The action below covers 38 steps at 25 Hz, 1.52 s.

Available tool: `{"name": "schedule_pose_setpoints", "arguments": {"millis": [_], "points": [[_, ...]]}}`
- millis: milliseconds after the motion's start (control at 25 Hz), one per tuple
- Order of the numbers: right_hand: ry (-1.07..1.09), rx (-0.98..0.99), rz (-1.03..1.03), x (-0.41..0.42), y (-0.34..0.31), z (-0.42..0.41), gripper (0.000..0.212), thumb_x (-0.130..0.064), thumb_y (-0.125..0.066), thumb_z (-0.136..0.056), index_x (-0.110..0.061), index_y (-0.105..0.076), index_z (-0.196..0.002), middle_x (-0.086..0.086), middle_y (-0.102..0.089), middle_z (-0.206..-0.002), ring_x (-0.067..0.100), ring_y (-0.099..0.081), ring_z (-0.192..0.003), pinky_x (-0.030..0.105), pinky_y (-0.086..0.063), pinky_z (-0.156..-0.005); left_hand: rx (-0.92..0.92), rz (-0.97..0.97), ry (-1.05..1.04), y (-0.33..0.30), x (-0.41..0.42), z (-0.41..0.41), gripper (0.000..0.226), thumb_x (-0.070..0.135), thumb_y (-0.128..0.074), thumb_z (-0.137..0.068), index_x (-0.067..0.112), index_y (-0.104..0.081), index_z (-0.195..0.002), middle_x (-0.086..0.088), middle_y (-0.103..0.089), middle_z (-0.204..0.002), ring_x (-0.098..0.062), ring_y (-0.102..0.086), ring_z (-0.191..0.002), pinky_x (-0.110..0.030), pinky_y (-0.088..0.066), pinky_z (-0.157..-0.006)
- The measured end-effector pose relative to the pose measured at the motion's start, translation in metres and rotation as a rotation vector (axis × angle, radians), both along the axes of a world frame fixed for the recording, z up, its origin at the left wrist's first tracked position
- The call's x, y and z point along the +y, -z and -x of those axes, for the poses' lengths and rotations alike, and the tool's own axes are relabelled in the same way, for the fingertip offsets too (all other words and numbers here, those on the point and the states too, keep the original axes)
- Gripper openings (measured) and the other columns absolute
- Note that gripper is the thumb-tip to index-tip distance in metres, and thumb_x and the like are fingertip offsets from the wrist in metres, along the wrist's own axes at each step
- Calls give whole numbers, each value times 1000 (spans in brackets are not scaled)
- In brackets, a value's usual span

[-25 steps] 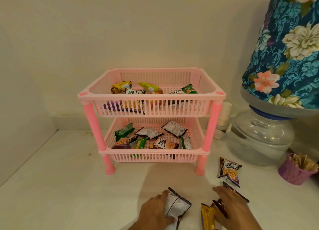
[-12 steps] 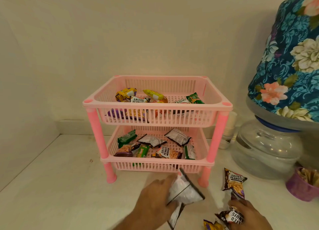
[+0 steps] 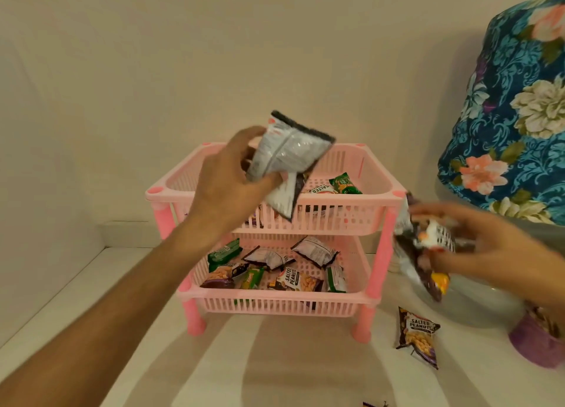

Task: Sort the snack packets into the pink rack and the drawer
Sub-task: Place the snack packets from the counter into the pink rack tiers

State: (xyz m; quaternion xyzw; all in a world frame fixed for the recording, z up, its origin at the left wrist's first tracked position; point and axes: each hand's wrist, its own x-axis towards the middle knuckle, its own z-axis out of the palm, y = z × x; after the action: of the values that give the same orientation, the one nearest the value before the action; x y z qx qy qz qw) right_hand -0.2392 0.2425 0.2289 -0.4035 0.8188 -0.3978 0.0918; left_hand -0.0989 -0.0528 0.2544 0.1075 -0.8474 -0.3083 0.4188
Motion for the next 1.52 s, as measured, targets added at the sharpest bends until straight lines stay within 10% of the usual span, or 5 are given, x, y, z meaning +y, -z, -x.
{"name": "schedule_pose_setpoints", "arguments": {"millis": [320, 840, 1160, 1520], "points": [[92, 233, 117, -132, -74, 66, 54, -32, -80, -67, -34, -60, -117, -4, -63, -113, 16, -63, -97, 35, -51, -87, 163, -19, -103, -10, -38, 41, 57, 23, -76, -76, 23, -52, -128, 4, -69, -95, -1, -65, -76, -16, -55, -65], [124, 549, -456, -277, -21, 148, 55, -26, -77, -70, -14, -59, -120, 9, -64, -117, 27, -59, -98, 33, -47, -77, 126, 67, -207, -21, -81, 68, 59, 26, -74, -76, 23, -50, -130, 3, -70, -97, -13, -67, -78, -34, -58, -73], [125, 571, -11, -231, -48, 106, 49, -30, -72, -77, -20, -58, -123, 4, -60, -126, 24, -58, -108, 39, -48, -90, 151, 193, -133, -5, -69, 55, 62, 22, -73, -78, 19, -46, -134, -3, -71, -108, -16, -67, -88, -37, -58, -76], [92, 352, 247, -105, -6, -4, 19, -26, -69, -81, -27, -66, -99, -22, -62, -90, -3, -63, -83, 15, -53, -67, 159, 402, 94, 2, 4, -9, 62, 27, -70, -81, 13, -43, -134, -7, -68, -109, -23, -66, -90, -44, -57, -74]]}}
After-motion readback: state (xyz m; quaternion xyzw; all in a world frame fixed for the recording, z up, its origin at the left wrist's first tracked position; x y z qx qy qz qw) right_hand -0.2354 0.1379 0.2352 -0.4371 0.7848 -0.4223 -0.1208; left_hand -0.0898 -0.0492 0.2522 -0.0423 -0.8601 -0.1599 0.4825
